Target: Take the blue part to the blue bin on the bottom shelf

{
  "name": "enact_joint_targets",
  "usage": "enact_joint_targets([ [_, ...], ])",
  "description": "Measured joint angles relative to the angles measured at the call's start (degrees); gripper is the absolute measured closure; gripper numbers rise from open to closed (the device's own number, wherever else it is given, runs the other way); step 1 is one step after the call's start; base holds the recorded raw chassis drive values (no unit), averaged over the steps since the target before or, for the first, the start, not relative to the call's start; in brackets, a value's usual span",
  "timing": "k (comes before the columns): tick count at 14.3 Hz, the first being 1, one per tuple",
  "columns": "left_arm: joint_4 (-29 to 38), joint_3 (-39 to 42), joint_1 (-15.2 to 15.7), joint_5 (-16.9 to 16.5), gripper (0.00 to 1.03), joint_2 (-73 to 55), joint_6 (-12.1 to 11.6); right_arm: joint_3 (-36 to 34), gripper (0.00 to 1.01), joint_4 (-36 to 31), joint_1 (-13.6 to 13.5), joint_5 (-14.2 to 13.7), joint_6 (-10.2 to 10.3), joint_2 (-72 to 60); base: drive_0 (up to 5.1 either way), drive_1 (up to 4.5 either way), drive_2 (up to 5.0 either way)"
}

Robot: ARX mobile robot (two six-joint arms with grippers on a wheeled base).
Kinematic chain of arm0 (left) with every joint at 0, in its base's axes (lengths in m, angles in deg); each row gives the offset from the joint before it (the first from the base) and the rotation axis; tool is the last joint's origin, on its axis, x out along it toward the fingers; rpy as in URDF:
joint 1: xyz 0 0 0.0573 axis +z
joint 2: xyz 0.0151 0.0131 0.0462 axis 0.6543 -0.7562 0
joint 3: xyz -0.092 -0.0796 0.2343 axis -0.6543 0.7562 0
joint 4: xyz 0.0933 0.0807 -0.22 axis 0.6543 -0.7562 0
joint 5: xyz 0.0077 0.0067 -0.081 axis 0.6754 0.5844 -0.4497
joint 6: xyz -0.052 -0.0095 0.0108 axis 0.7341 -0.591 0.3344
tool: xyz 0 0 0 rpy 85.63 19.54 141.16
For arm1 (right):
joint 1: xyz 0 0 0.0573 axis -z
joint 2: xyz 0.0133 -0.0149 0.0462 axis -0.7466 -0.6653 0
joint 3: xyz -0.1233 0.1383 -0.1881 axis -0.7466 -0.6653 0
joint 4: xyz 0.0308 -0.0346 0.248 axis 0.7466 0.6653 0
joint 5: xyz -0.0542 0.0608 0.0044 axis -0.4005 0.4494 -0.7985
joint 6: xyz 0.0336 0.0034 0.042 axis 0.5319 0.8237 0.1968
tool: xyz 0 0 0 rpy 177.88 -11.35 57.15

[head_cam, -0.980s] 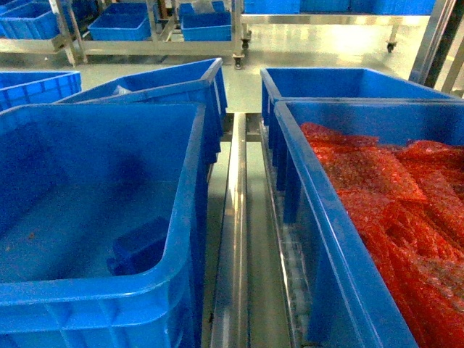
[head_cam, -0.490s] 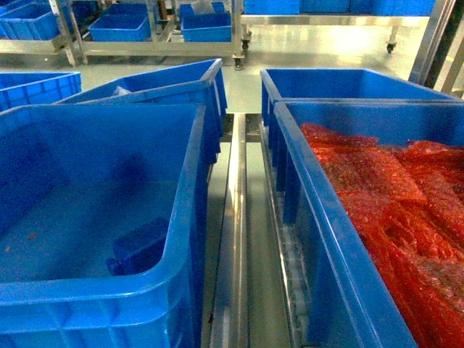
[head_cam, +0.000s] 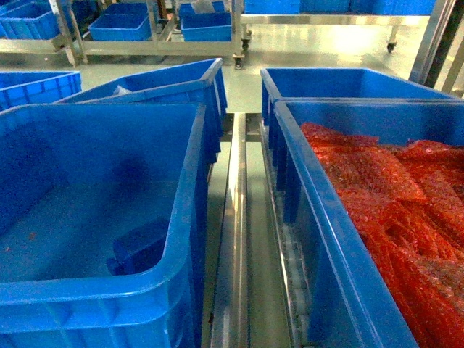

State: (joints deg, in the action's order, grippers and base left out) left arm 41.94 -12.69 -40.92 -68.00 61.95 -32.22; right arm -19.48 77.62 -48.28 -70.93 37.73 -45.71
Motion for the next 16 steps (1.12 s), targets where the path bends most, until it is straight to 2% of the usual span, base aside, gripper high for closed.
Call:
enact_joint_targets([
  [3, 0.0, 0.0, 0.0, 0.0, 0.2, 0.0, 0.0, 0.0, 0.03, 0.0, 0.0, 0.0, 0.0, 0.0, 0.0, 0.0, 0.0],
  [5, 0.0, 0.0, 0.0, 0.0, 0.03, 0.0, 0.0, 0.0, 0.03, 0.0, 0.0, 0.0, 0.0, 0.0, 0.0, 0.0, 0.0],
  [6, 0.0, 0.0, 0.0, 0.0, 0.06, 0.0, 0.0, 0.0, 0.03, 0.0, 0.0, 0.0, 0.0, 0.0, 0.0, 0.0, 0.0],
  [16, 0.0, 0.0, 0.0, 0.0, 0.05, 0.0, 0.0, 0.0, 0.03, 0.0, 0.0, 0.0, 0.0, 0.0, 0.0, 0.0, 0.0],
])
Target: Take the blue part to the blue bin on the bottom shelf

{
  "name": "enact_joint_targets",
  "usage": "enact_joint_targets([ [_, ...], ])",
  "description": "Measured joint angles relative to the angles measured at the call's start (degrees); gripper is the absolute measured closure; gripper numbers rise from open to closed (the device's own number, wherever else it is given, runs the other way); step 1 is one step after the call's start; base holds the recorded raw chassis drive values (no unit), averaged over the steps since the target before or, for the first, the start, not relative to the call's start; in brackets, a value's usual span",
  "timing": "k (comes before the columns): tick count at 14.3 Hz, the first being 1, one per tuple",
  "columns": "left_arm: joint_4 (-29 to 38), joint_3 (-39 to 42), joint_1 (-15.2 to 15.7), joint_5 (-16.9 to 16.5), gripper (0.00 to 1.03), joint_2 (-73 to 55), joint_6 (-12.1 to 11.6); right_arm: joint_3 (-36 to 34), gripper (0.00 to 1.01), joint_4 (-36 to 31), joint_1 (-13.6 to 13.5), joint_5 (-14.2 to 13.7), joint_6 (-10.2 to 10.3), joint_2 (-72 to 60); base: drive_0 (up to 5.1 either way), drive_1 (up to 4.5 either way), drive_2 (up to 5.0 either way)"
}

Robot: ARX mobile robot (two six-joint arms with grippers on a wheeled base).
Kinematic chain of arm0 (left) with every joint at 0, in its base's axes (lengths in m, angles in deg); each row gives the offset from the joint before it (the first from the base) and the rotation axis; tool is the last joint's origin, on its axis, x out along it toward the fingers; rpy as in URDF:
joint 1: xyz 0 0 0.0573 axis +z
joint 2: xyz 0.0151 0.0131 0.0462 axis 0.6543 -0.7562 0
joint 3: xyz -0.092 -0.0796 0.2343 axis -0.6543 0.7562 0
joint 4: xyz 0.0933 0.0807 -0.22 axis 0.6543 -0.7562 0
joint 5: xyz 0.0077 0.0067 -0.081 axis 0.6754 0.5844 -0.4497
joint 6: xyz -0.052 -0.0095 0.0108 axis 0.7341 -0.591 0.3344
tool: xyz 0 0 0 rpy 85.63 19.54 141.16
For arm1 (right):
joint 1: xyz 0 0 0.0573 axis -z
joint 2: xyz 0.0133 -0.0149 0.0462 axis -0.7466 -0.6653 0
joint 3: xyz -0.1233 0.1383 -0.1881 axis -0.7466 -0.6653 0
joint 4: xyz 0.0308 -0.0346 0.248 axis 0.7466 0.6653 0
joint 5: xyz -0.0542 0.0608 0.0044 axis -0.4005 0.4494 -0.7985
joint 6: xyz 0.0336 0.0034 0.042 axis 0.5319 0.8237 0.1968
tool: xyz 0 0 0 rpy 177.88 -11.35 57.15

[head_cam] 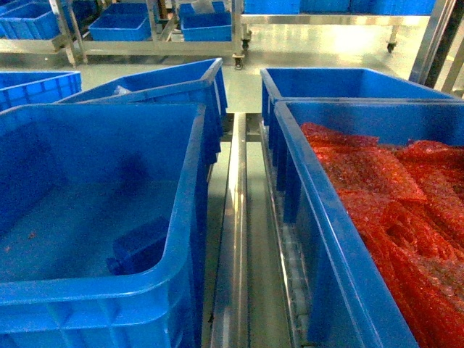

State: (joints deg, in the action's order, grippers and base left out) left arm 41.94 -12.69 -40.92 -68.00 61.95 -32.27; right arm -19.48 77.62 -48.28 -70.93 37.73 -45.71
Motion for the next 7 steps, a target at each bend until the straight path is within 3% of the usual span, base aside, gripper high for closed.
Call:
enact_joint_targets([
  [7, 0.0, 0.0, 0.0, 0.0, 0.05, 0.0, 0.0, 0.0, 0.03, 0.0, 0.0, 0.0, 0.0, 0.0, 0.0, 0.0, 0.0],
])
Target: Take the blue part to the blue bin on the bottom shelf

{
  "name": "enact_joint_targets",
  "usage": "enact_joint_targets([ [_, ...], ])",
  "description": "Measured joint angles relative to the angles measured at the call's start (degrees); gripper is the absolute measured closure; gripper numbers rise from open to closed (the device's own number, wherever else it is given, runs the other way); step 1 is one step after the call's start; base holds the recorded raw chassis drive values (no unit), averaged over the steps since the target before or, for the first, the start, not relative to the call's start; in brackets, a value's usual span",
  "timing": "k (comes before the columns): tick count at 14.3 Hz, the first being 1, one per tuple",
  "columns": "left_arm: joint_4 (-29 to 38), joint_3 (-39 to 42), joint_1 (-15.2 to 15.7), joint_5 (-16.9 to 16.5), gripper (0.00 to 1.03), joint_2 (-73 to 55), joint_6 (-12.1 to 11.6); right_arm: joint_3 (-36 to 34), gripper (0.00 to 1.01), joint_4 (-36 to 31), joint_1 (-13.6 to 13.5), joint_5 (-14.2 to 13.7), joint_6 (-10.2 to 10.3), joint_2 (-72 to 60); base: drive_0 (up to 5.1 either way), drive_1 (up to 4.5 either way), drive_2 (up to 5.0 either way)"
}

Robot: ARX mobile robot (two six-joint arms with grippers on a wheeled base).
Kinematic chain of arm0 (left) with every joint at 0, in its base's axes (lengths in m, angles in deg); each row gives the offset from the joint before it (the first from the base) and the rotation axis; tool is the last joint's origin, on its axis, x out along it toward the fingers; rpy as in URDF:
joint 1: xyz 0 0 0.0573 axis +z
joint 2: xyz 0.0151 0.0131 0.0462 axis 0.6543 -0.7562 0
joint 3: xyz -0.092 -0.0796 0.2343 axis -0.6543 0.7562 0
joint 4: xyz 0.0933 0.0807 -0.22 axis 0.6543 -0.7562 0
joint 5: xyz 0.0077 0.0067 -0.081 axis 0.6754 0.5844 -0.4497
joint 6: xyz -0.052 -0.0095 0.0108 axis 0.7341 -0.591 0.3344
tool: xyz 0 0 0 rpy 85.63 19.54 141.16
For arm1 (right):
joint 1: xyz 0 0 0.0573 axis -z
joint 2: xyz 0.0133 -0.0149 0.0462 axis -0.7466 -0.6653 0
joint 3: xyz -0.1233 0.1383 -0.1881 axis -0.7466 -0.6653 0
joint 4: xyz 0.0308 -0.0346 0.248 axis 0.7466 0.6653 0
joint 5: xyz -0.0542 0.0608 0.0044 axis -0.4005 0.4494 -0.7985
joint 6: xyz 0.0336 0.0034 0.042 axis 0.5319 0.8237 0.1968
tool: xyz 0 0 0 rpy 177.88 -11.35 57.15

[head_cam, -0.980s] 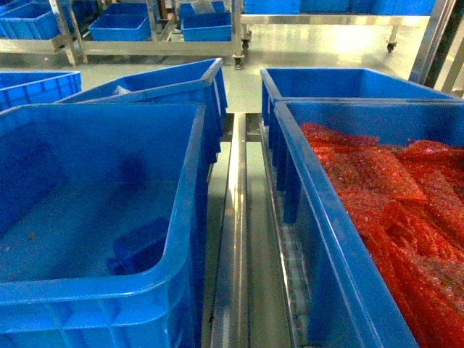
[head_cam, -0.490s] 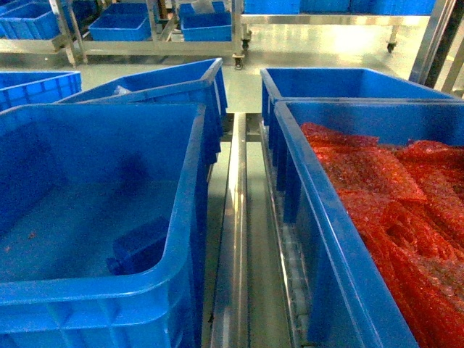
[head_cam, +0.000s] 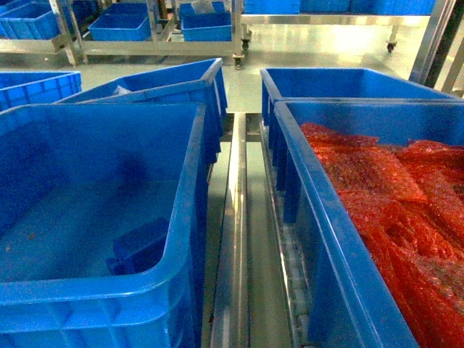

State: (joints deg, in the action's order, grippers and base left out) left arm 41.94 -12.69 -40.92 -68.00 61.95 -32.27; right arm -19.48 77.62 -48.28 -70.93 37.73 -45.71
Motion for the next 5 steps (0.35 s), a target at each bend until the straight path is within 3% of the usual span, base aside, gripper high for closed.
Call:
enact_joint_targets([
  [5, 0.0, 0.0, 0.0, 0.0, 0.05, 0.0, 0.0, 0.0, 0.03, 0.0, 0.0, 0.0, 0.0, 0.0, 0.0, 0.0, 0.0],
])
